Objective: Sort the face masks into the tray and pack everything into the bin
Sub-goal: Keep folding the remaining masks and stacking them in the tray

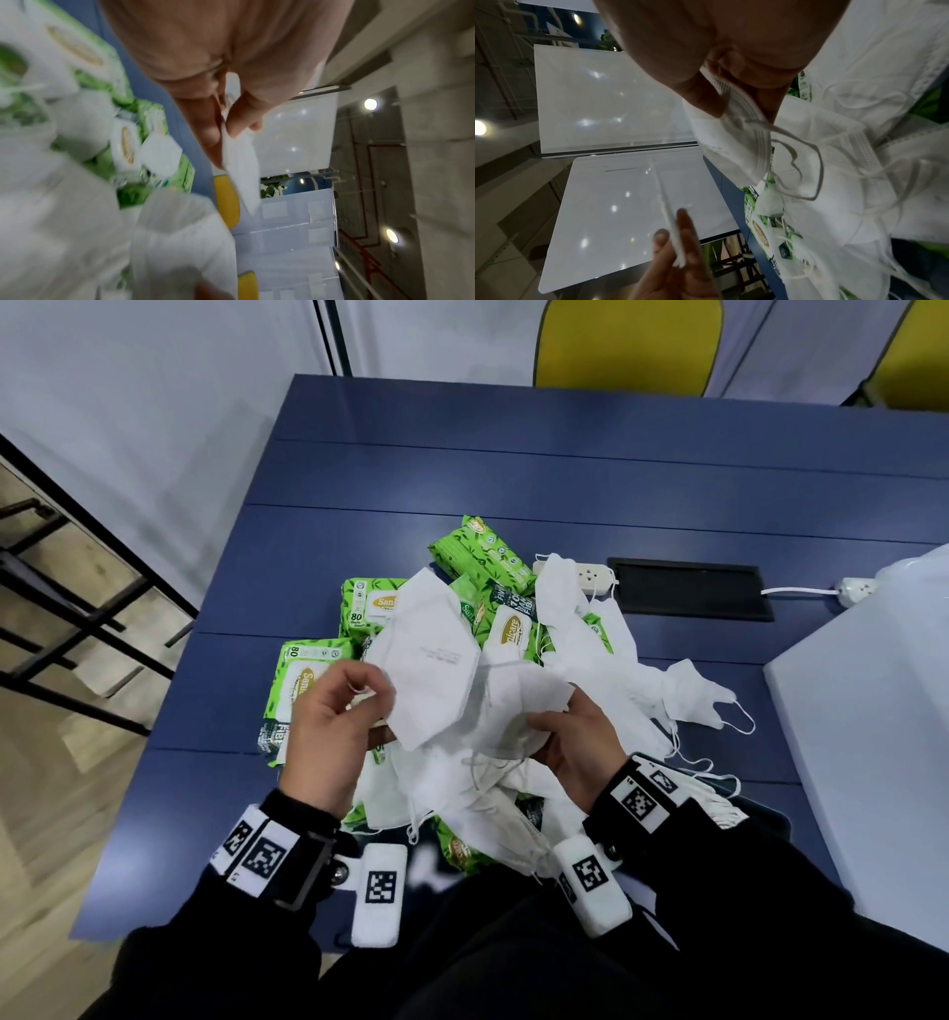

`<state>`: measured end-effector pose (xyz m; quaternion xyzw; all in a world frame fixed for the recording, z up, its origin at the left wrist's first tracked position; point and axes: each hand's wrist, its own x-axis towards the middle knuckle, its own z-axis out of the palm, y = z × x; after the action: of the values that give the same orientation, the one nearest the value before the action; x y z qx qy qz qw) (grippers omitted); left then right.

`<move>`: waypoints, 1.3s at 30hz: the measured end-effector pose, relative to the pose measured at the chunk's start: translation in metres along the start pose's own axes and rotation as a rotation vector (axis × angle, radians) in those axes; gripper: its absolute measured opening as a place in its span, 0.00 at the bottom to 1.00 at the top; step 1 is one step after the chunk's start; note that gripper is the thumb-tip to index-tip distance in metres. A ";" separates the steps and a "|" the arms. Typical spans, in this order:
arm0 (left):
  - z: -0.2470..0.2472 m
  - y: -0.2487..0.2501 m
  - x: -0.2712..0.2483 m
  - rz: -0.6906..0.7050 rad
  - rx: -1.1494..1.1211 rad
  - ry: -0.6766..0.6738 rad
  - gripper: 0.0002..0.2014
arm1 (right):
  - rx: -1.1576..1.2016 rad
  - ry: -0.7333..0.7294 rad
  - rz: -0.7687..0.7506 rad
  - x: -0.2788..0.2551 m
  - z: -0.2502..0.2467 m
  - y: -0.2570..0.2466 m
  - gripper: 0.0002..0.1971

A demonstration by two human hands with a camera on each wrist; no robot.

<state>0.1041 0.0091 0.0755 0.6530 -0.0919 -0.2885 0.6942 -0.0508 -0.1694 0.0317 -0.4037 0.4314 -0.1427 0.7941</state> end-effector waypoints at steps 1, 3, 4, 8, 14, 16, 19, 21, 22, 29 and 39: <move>0.005 -0.006 -0.001 -0.054 -0.040 0.015 0.15 | 0.032 -0.016 0.007 0.000 0.002 0.001 0.22; 0.015 -0.019 -0.005 -0.160 -0.123 -0.007 0.14 | 0.107 -0.045 0.034 0.000 0.007 0.004 0.24; 0.021 -0.023 -0.009 -0.202 -0.146 -0.039 0.15 | 0.155 -0.059 0.048 0.000 0.010 0.005 0.25; 0.042 -0.031 -0.026 -0.341 -0.202 -0.161 0.20 | 0.354 -0.036 0.086 0.001 0.017 0.008 0.23; 0.040 -0.033 -0.030 -0.407 -0.201 -0.338 0.29 | 0.254 -0.038 -0.052 -0.002 0.028 0.012 0.23; 0.035 -0.032 -0.029 -0.393 -0.119 -0.465 0.27 | 0.123 0.003 -0.125 -0.002 0.029 0.013 0.22; 0.023 -0.031 -0.021 -0.373 0.080 -0.514 0.19 | 0.067 0.098 -0.156 0.000 0.023 0.008 0.15; 0.008 -0.031 -0.011 -0.344 0.281 -0.483 0.10 | 0.058 0.122 -0.169 0.002 0.016 0.004 0.12; -0.001 -0.032 -0.005 -0.320 0.380 -0.453 0.08 | 0.034 0.119 -0.186 0.003 0.013 0.001 0.11; -0.013 -0.006 0.024 0.141 0.542 -0.092 0.11 | -0.239 0.013 -0.316 0.001 0.004 -0.007 0.15; 0.022 -0.026 0.035 0.258 0.786 -0.208 0.14 | -0.179 -0.069 -0.033 0.005 0.010 0.004 0.09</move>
<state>0.1137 -0.0276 0.0445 0.8185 -0.3454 -0.2068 0.4098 -0.0409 -0.1646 0.0291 -0.4848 0.4082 -0.1027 0.7667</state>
